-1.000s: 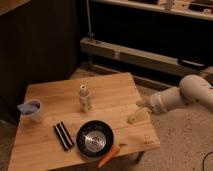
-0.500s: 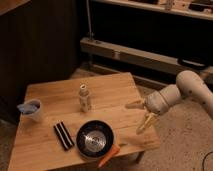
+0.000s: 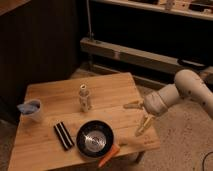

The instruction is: Place the pepper in the ceramic bowl

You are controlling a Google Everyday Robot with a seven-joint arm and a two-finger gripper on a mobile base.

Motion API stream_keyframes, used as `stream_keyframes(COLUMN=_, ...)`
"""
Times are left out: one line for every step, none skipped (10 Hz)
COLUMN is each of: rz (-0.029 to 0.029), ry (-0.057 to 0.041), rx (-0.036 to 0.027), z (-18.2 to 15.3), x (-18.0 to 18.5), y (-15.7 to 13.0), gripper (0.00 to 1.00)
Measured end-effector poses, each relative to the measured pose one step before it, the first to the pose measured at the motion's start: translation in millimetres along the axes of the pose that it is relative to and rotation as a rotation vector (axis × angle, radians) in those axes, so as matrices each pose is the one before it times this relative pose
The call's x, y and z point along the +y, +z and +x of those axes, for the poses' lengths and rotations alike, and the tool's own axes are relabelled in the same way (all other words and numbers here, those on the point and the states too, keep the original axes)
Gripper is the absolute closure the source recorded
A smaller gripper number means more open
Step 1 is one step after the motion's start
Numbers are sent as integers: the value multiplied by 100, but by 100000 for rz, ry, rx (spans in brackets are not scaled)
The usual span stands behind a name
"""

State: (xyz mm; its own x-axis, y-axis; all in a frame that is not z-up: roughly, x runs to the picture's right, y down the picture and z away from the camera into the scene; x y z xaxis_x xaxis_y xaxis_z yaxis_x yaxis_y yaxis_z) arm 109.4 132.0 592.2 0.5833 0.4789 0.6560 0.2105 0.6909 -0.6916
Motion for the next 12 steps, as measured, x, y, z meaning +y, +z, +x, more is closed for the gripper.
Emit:
stream_keyframes(rz=741, ry=-1148, rx=3778, z=-206, x=492, y=289, gripper=20)
stream_keyframes(rz=71, ry=-2032, rx=7564, z=-526, x=848, y=747, gripper=20)
stream_keyframes(rz=-348, ry=-1246, rx=7378, z=-216, x=950, y=883, gripper=20)
stream_keyframes(rz=167, ry=-807, rx=6305, z=253, x=823, y=815, gripper=20)
stream_keyframes(rz=-216, ry=-459, rx=4401, z=250, x=387, y=561, gripper=20)
stream_keyframes(rz=-826, ry=-851, rx=4241, z=112, x=179, y=708, gripper=20)
stream_keyframes(rz=-214, ry=119, rx=1970, z=495, x=187, y=782, gripper=20)
stream_keyframes(rz=90, ry=804, rx=819, z=701, x=210, y=977, gripper=20)
stream_keyframes(rz=-311, ry=631, rx=-430, z=742, x=144, y=1276, gripper=20)
stream_keyframes(rz=-357, ry=512, rx=-793, z=473, x=57, y=858, gripper=20)
stream_keyframes(rz=-367, ry=123, rx=-1007, z=138, x=-76, y=695, gripper=20)
stream_keyframes(rz=-1071, ry=206, rx=-1808, z=316, x=-94, y=1440, gripper=20)
